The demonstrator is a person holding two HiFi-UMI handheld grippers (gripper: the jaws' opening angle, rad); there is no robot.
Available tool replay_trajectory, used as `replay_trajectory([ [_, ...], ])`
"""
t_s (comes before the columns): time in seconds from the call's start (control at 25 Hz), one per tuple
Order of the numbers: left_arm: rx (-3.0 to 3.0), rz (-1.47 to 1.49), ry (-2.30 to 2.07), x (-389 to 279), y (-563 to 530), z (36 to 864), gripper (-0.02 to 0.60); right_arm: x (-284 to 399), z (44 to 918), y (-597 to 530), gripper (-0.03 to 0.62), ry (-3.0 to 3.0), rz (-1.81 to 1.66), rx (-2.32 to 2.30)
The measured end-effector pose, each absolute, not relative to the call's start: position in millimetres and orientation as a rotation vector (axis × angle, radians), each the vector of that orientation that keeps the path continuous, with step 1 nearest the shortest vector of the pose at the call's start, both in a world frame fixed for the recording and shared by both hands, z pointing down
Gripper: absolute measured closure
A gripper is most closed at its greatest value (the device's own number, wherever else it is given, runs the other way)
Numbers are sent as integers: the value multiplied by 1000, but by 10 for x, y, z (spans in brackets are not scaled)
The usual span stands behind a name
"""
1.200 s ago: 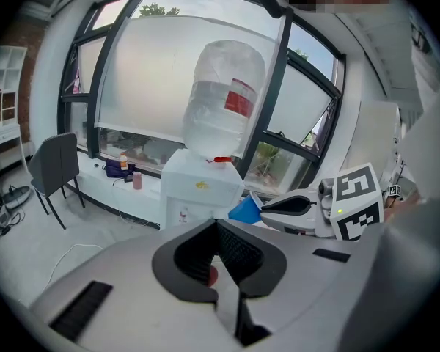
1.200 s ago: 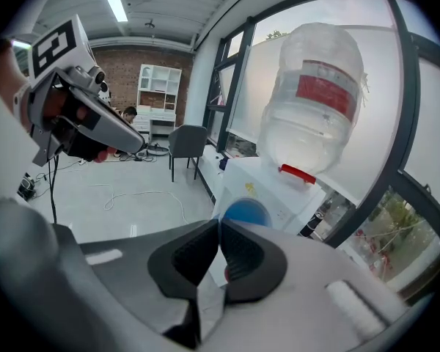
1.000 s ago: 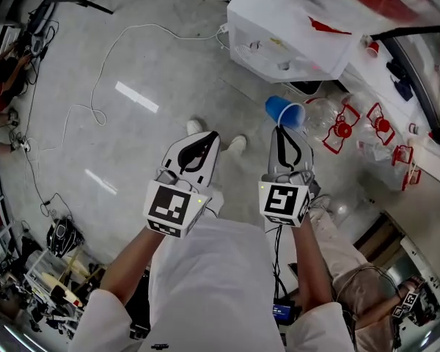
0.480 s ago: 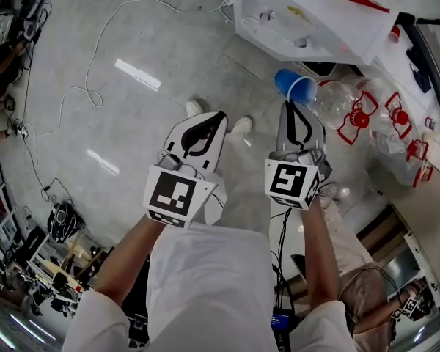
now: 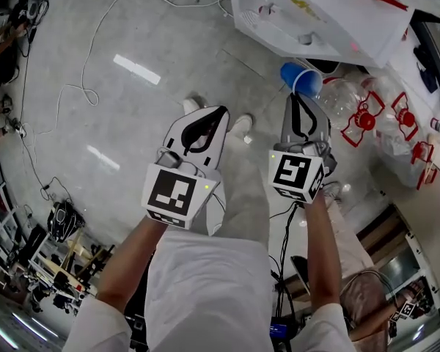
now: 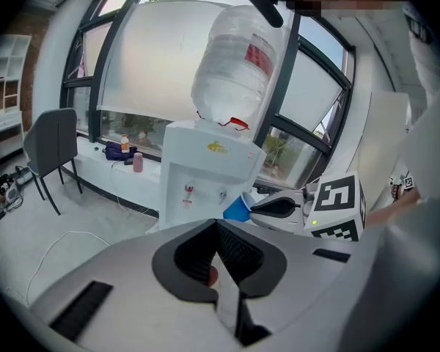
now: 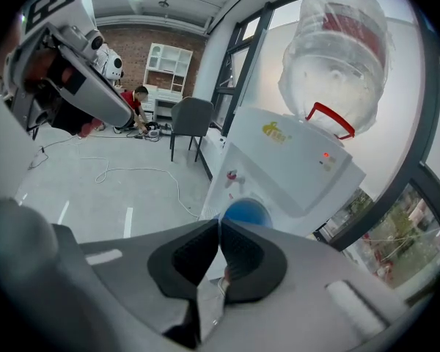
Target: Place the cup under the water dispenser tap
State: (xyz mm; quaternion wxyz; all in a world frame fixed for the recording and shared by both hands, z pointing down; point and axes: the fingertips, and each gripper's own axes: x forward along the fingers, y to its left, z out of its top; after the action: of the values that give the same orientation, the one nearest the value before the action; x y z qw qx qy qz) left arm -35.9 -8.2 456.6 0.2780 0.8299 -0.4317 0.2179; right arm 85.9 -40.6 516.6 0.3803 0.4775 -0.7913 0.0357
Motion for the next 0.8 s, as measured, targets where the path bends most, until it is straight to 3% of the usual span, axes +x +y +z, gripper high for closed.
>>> replay_trajectory([
  [0.8,2241,605,-1113,-220,-321,5307,580,922,6015,-741,571,-1951,-15,1090],
])
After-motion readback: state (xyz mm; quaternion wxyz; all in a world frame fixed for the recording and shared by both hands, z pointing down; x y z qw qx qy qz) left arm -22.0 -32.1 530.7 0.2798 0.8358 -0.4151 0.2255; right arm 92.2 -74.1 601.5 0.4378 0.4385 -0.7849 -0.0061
